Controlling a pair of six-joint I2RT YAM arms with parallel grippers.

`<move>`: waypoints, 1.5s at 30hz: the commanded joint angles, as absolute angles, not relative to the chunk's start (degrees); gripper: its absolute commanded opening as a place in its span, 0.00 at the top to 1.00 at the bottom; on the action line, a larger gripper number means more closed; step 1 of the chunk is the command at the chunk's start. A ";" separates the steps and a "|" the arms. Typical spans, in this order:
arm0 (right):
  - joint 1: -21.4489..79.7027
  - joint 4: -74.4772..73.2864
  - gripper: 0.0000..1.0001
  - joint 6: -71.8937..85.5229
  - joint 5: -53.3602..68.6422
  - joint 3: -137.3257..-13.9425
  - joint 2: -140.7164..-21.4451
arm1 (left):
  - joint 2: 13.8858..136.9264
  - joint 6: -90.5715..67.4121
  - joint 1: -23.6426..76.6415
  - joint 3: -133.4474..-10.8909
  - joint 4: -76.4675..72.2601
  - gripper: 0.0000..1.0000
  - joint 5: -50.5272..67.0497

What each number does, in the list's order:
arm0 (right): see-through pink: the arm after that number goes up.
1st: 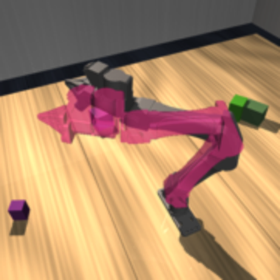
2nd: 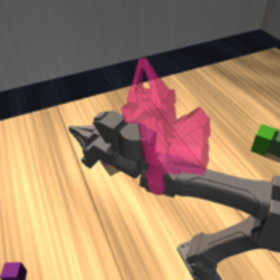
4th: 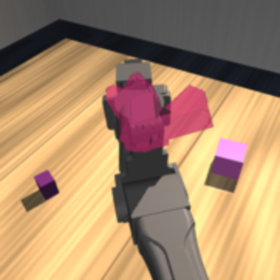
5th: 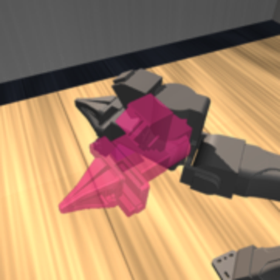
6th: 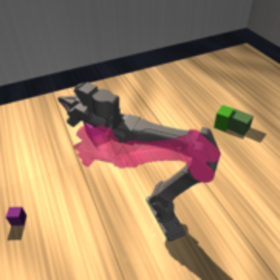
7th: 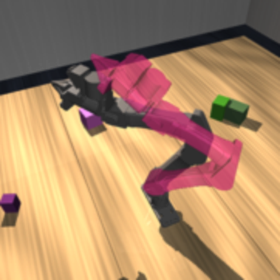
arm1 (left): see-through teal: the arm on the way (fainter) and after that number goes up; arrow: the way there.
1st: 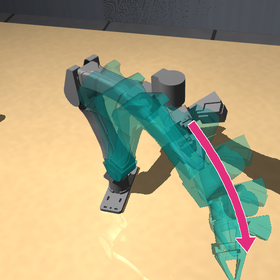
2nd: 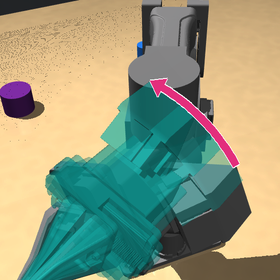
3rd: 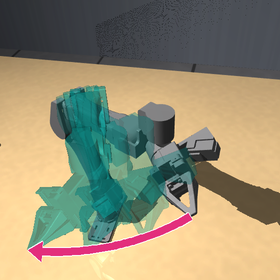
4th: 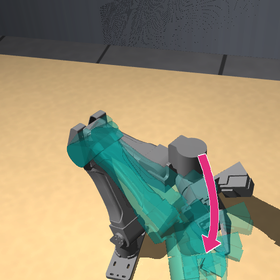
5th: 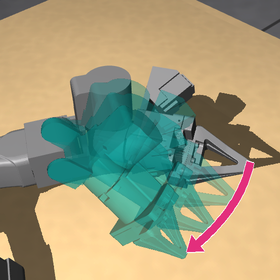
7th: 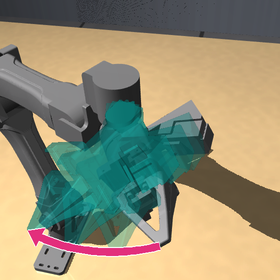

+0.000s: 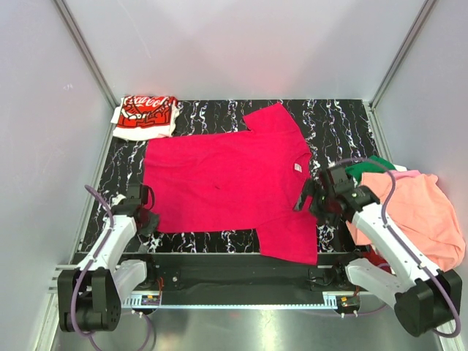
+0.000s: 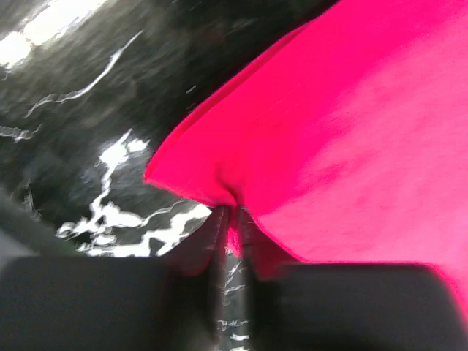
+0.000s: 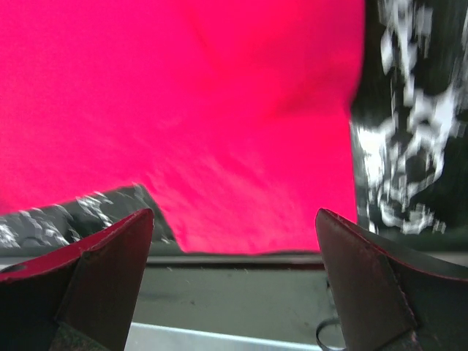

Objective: Fold and stack the t-shirts
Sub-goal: Flatten the tshirt out

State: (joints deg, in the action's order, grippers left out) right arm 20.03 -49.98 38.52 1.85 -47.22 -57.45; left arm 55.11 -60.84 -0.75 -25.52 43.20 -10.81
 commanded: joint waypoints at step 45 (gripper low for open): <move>40.78 -40.06 1.00 51.76 3.09 -31.11 -58.13 | 69.63 -47.29 -17.75 -37.80 23.19 1.00 5.44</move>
State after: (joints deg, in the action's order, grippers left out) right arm 40.82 -36.75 50.43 10.04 -28.49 -64.84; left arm 74.65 -49.28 -17.74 -37.98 21.87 2.31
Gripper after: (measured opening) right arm 0.018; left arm 0.012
